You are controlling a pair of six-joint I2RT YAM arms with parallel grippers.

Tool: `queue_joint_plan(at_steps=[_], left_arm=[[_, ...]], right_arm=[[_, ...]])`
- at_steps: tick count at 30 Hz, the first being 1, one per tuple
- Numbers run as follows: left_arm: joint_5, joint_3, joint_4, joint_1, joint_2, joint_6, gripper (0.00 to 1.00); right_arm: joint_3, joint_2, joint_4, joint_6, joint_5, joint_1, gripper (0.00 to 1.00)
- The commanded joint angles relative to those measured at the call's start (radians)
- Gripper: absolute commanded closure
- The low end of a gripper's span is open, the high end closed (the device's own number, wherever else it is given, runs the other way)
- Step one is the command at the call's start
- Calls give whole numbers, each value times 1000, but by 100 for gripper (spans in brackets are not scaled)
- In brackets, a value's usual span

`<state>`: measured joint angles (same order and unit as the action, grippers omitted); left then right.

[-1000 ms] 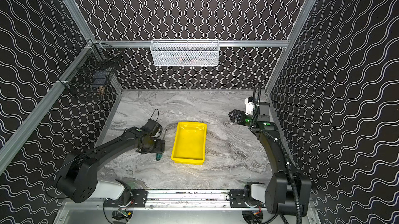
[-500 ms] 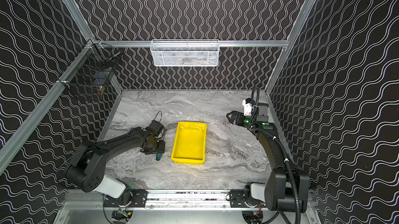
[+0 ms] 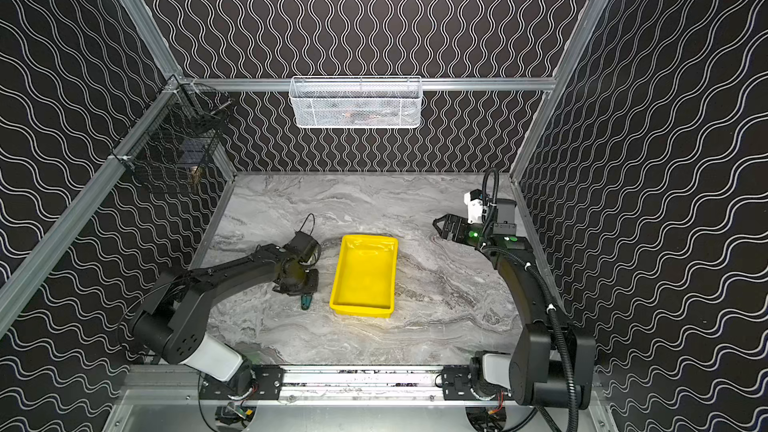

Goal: Put the screwdriver in the bin
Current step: 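Close the left gripper on the screwdriver handle and lift it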

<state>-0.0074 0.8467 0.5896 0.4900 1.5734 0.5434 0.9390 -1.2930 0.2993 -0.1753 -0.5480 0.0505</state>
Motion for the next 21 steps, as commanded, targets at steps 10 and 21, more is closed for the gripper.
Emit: queue_joint_plan(at_steps=[10,21], left_arm=[[-5,31,12,15,-24,3,98],[-36,101,112,44,-101,5,100]], right_arm=[[-12,15,4,14,-33,-1,1],[-2,21,20,16,-40,0,1]])
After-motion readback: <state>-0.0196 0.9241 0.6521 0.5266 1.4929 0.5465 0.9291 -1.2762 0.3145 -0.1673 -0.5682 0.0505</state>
